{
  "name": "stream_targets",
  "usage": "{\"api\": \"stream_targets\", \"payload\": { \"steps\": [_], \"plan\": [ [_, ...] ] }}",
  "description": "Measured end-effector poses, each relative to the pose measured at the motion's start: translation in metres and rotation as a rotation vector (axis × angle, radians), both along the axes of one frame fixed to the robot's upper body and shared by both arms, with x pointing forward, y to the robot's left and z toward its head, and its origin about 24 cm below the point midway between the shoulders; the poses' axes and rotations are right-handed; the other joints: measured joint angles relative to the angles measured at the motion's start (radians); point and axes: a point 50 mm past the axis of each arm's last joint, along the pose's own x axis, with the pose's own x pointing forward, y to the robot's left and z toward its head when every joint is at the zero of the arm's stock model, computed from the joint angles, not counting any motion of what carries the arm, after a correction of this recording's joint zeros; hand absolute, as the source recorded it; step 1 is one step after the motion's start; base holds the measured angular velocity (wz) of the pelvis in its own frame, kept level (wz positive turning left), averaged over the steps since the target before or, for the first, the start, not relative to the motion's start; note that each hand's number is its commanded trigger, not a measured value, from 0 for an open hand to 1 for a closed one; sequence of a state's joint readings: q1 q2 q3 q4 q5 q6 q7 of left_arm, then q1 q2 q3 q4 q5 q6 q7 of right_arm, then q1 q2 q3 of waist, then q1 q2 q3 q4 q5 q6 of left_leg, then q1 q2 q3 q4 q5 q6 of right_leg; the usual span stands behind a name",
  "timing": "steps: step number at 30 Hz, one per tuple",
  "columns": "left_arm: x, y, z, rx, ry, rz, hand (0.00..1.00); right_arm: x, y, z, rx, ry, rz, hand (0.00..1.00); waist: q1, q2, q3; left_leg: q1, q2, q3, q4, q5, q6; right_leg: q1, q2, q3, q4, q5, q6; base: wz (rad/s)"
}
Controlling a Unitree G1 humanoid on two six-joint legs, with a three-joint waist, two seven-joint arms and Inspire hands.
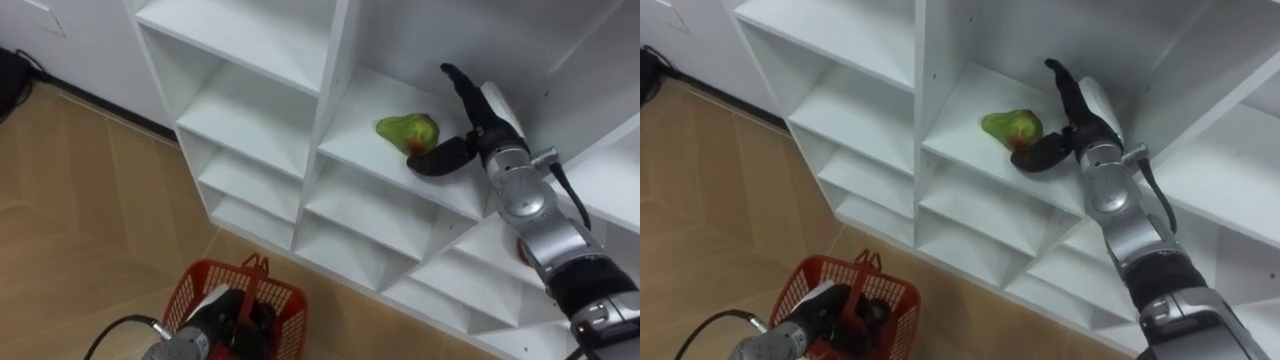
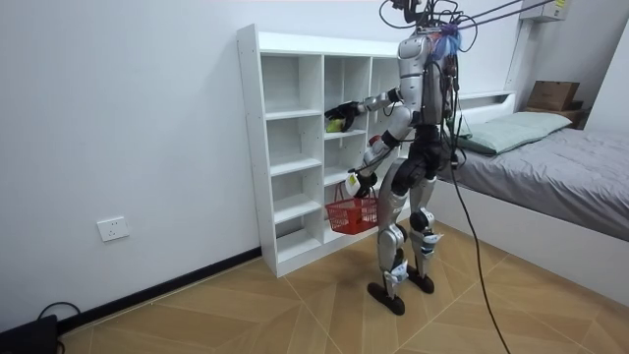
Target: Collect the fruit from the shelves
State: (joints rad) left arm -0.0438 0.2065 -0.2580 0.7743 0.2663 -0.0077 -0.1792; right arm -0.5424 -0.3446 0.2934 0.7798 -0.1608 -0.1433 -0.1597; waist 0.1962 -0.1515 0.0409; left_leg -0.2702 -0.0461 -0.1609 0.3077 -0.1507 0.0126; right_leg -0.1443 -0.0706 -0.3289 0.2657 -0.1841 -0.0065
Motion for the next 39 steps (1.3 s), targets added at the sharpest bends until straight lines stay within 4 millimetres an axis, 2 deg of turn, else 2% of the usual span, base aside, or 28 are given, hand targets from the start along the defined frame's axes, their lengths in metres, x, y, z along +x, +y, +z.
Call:
{"api": "stream_targets", "payload": {
  "steps": [8, 15, 23, 39],
  "plan": [
    [0.003, -0.001, -0.002, 0.01, 0.019, -0.022, 1.0, 0.003, 0.006, 0.002, -0.026, 0.022, 0.053, 0.0, 0.001, -0.003, 0.0039, -0.006, 0.001, 0.019, -0.001, 0.002, 0.0, -0.026, 0.0, 0.027, 0.022, 0.0, 0.0, -0.07],
    [0.004, -0.001, -0.001, 0.01, 0.018, -0.024, 1.0, 0.003, 0.008, 0.001, -0.028, 0.034, 0.073, 0.0, 0.001, -0.003, 0.0047, -0.015, 0.002, 0.021, 0.002, 0.004, -0.001, -0.038, 0.0, 0.027, 0.028, 0.001, -0.002, -0.01],
    [0.007, -0.002, 0.001, 0.004, -0.002, -0.032, 1.0, 0.0, 0.013, -0.007, -0.052, 0.097, 0.14, 0.0, 0.001, 0.004, 0.0094, -0.019, 0.004, 0.022, 0.006, 0.006, -0.004, -0.051, -0.001, 0.03, 0.044, 0.002, -0.007, 0.0],
    [0.009, -0.005, 0.002, -0.023, -0.016, -0.028, 1.0, 0.0, 0.02, -0.006, -0.1, 0.088, 0.183, 0.0, 0.003, 0.003, 0.0091, -0.033, 0.014, 0.044, 0.013, 0.011, -0.009, -0.069, 0.003, 0.045, 0.048, -0.004, -0.019, -0.01]
  ]
}}
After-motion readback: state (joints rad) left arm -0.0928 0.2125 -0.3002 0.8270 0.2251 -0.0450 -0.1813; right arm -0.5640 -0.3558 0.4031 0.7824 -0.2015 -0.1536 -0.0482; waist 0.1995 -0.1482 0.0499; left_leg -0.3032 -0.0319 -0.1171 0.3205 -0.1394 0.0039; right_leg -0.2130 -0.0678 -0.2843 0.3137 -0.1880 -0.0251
